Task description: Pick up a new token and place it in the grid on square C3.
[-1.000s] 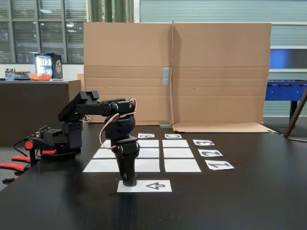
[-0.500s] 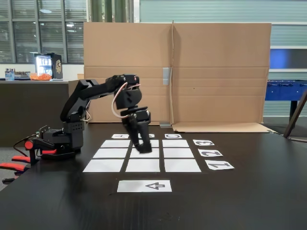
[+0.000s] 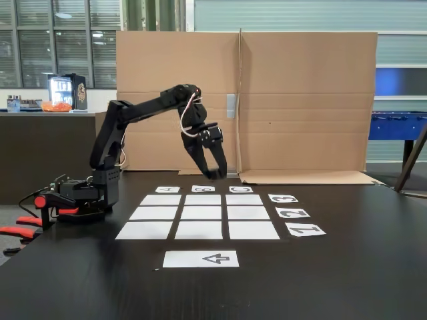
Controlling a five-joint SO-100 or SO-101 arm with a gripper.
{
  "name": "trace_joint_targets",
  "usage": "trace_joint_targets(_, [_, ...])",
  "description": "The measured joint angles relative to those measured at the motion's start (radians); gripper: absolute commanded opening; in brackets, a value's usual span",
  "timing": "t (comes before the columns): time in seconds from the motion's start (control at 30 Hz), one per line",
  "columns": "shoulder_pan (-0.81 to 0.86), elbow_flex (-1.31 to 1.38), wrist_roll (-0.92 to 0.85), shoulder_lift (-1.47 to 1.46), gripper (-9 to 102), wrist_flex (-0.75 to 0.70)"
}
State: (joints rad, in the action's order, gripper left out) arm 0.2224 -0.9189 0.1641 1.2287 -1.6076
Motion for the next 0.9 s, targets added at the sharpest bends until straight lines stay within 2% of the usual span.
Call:
trace_joint_targets(0.23, [-0.199,-0.149,0.023,0.173,0,0.002])
trace_joint_targets(0.5, [-0.417,-0.173,0.069,0.252,0,0.002])
trace_joint_targets(0.9, [-0.554,-0.089,0.118,0.127,0,0.091])
